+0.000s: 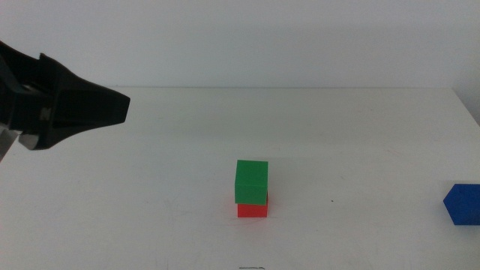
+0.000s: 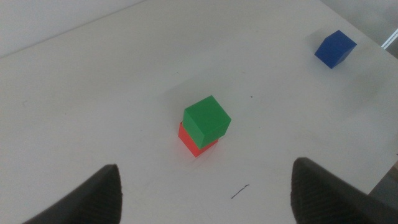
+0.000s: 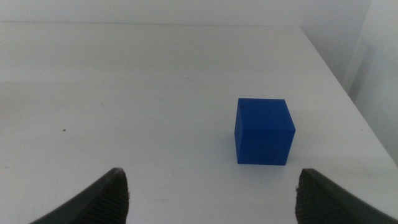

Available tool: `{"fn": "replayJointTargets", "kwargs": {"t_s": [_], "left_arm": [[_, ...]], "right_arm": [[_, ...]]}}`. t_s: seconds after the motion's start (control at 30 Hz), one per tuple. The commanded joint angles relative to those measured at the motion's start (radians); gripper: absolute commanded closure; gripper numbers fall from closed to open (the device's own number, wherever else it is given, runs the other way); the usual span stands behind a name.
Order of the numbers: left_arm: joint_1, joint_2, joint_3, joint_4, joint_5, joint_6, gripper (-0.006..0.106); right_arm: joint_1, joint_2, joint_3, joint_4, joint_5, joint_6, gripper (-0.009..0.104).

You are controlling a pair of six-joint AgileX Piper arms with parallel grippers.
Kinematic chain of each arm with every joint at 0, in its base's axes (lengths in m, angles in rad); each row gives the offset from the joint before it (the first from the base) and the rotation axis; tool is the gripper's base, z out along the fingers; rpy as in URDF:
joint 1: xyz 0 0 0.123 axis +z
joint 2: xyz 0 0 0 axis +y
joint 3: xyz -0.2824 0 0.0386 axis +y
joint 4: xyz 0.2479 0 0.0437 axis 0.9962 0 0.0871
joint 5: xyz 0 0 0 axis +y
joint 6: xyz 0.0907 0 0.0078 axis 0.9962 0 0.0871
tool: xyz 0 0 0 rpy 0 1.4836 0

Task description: Stack red cubes first, then green, then blue cubes in a specific spot.

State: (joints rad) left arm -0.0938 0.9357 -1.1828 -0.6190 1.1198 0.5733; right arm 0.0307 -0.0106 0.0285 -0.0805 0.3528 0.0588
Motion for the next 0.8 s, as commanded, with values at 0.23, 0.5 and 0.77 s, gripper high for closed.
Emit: {"fn": "replayJointTargets", "kwargs": {"t_s": [0.23,0.5,0.77], "left_arm": [[0.001,-0.007,-0.024,-0.056,-0.055,-0.003,0.008],[0.001,-0.007,-0.024,-0.056,-0.055,-0.003,0.008],[0.001,-0.006,-0.024,-0.056,-0.055,-0.003,0.008]], "right_arm": [[-0.007,-0.021,-0.017,-0.060,-0.258,-0.004,0.017],[-0.007,-0.021,-0.018,-0.060,-0.313,-0.004,0.017],[-0.007,0.174,-0.170,-0.006,-0.216,0.083,0.017]]}}
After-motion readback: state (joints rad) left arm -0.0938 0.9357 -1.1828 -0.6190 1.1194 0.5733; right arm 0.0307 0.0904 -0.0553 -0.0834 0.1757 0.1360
